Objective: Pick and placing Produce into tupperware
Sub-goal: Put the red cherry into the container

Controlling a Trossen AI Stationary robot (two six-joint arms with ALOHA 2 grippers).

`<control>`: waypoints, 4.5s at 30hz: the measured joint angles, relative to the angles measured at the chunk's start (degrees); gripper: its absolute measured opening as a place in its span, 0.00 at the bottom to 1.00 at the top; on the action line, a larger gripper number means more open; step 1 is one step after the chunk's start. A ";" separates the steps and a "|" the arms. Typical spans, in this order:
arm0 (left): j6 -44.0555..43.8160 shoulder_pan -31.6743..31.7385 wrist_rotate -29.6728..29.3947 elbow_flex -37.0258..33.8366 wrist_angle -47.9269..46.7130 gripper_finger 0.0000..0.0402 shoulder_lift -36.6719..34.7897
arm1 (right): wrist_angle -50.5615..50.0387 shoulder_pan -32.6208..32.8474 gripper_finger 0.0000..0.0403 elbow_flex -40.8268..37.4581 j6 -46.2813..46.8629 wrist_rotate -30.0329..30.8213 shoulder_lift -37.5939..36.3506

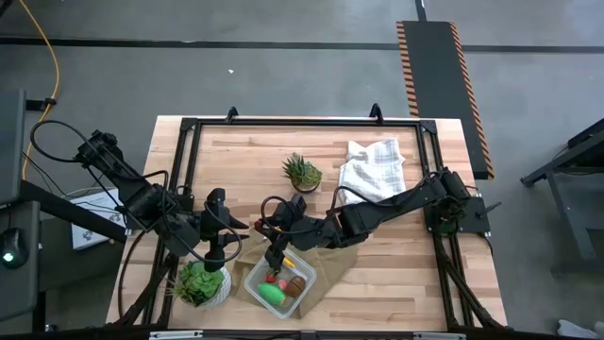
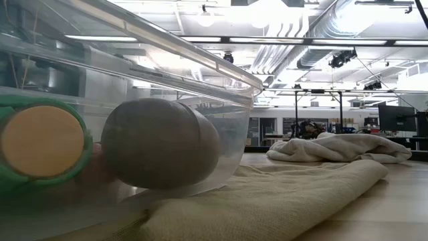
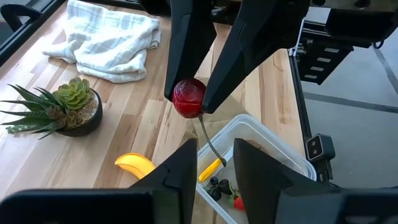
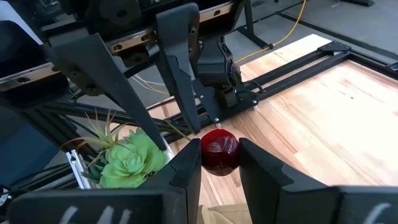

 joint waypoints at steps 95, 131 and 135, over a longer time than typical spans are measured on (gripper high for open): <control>-6.79 8.59 23.81 0.04 12.58 0.00 18.48 | 15.24 24.33 0.50 -70.55 25.97 8.11 -70.76; -11.97 8.59 29.14 0.00 14.95 0.01 33.51 | 14.08 19.87 0.50 -76.54 25.45 -1.15 -71.41; -12.56 8.60 28.65 0.00 15.01 0.10 33.51 | 13.71 19.87 0.50 -76.54 25.45 -1.13 -71.38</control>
